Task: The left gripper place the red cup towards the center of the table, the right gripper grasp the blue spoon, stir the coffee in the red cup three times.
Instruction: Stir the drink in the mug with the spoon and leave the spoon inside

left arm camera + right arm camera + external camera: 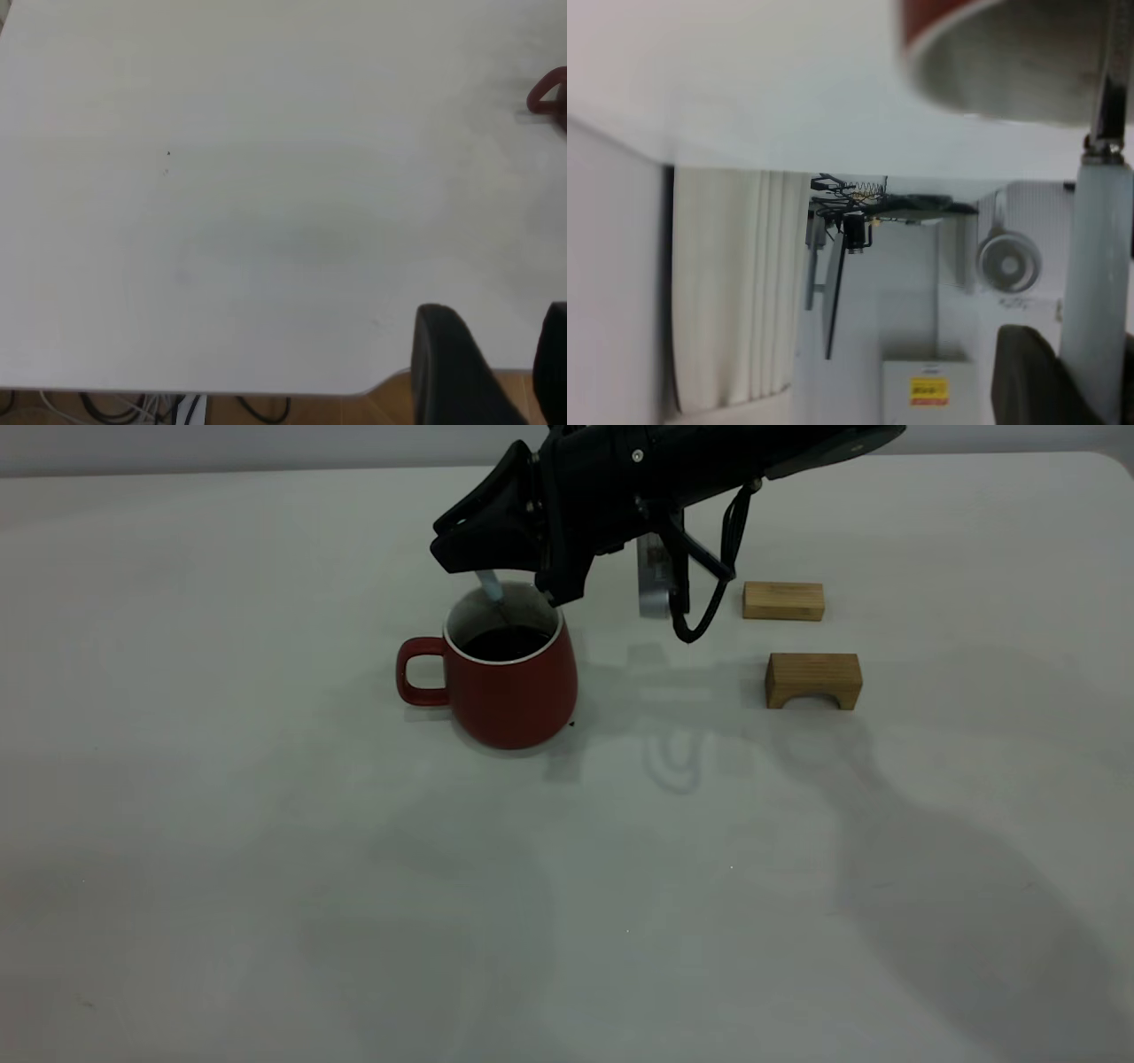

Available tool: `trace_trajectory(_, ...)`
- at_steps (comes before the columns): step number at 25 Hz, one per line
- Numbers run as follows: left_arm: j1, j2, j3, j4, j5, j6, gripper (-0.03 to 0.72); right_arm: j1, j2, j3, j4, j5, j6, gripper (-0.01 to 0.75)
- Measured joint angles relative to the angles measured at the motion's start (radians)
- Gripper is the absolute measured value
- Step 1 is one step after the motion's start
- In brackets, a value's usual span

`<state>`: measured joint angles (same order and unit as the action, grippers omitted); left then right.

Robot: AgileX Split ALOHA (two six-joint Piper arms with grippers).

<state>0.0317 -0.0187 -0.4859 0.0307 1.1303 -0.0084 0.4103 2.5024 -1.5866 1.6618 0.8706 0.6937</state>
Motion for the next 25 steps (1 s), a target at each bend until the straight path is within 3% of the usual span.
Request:
trace_trajectory(5,0.0,0.0,0.0,0.0,0.0,0.0,0.31,0.008,0.005,0.0,-0.003,0.067,0.088,0.135)
trace_trajectory(16,0.0,0.0,0.0,0.0,0.0,0.0,0.31,-0.005,0.006,0.0,-0.002,0.08,0.08,0.137)
trace_trajectory(19,0.0,0.0,0.0,0.0,0.0,0.0,0.31,-0.009,0.006,0.0,-0.024,0.081,-0.005,0.179)
trace_trajectory(25,0.0,0.0,0.0,0.0,0.0,0.0,0.31,-0.011,0.001,0.0,-0.038,0.094,-0.346,0.377)
